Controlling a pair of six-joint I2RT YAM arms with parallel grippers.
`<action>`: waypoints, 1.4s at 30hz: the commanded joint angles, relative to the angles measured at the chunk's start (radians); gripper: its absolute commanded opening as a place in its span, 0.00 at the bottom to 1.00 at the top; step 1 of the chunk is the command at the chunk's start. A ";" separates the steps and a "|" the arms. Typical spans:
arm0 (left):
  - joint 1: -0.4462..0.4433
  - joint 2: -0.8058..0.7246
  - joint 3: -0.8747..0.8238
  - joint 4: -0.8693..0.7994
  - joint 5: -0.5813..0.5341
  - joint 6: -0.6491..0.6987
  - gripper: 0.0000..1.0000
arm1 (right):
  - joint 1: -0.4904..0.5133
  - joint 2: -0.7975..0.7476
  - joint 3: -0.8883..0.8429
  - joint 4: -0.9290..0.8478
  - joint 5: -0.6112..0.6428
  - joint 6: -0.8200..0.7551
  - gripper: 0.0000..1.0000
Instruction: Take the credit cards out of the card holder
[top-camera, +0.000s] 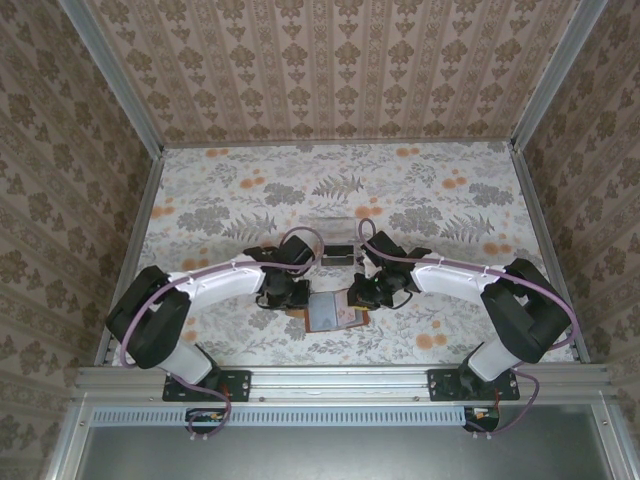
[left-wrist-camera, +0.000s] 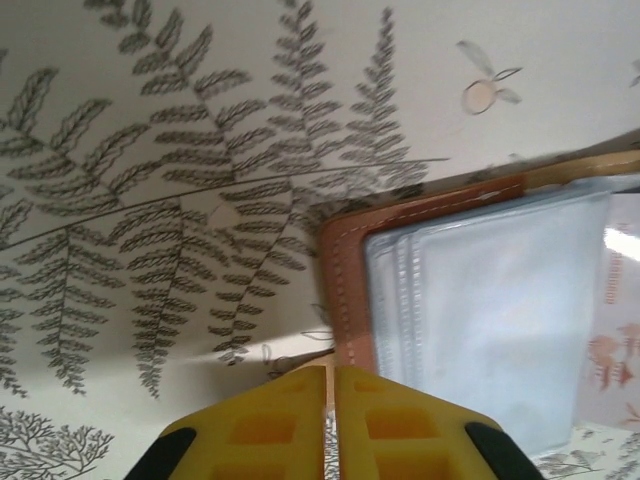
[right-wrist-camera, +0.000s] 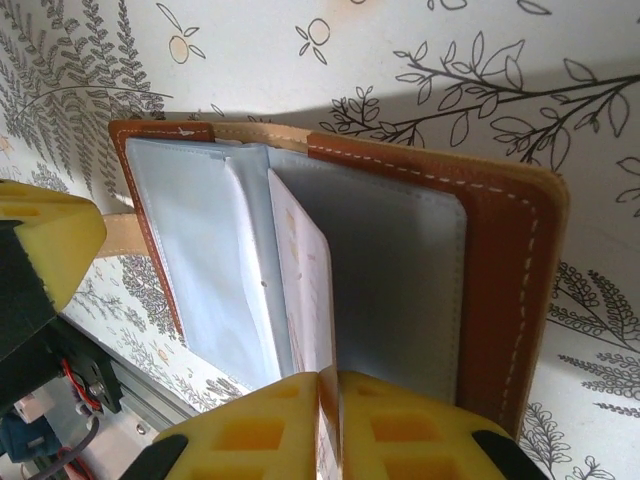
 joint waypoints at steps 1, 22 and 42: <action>0.004 0.030 -0.012 0.008 0.014 0.019 0.10 | 0.008 -0.013 0.013 -0.044 0.021 -0.010 0.12; 0.011 0.028 -0.010 0.057 0.018 0.025 0.10 | -0.002 -0.135 0.165 -0.301 0.186 -0.201 0.06; 0.134 -0.243 -0.134 0.050 0.036 -0.002 0.10 | -0.082 0.187 0.743 -0.599 0.351 -1.441 0.00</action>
